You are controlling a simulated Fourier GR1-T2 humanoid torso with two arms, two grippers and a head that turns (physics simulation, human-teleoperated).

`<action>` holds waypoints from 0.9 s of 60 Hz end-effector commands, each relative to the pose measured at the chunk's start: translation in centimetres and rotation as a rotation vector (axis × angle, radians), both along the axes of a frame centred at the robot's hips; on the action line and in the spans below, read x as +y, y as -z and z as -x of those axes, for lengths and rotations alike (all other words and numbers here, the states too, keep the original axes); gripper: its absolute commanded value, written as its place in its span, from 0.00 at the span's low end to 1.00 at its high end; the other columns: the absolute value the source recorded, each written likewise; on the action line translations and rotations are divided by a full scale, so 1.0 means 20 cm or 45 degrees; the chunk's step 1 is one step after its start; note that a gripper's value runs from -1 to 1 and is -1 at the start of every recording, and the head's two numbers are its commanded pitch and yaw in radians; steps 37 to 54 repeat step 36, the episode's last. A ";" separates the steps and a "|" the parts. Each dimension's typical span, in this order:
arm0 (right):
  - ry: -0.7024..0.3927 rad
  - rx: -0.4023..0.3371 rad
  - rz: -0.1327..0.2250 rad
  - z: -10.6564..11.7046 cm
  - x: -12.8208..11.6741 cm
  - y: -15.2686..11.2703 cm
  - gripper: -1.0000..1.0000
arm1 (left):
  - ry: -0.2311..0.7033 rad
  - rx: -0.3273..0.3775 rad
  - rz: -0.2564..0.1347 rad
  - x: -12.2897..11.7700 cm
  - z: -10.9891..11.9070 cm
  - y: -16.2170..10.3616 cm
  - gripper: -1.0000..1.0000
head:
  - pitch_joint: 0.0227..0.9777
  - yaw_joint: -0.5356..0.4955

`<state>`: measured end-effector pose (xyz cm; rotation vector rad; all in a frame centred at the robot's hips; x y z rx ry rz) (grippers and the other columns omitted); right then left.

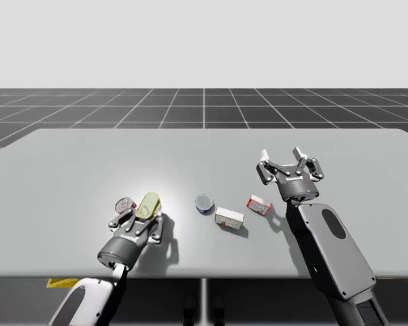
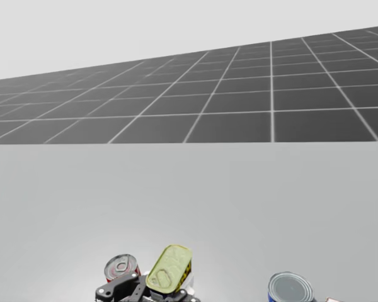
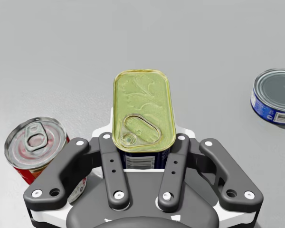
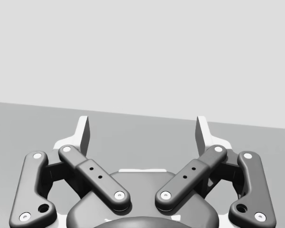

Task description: Lift the meat can off the table.

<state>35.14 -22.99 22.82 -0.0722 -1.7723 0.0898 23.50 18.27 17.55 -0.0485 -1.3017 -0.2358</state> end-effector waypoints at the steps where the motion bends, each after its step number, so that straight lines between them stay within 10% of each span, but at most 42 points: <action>1: 0.000 0.001 -0.009 0.00 0.00 0.00 0.00 | 0.165 -0.136 -0.024 -0.06 -0.04 -0.21 1.00 | 0.47 0.79; 17: -0.023 0.032 -0.088 -0.01 0.00 0.00 0.00 | 0.194 -0.245 -0.122 -0.06 -0.08 -0.40 1.00 | 0.47 0.79; 36: -0.003 0.033 -0.069 -0.01 -0.01 -0.01 0.00 | 0.191 -0.465 -0.177 -0.06 -0.10 -0.74 1.00 | 0.47 0.79; 54: -0.003 0.033 -0.069 -0.01 -0.01 -0.01 0.00 | 0.191 -0.465 -0.177 -0.06 -0.10 -0.74 1.00 | 0.47 0.79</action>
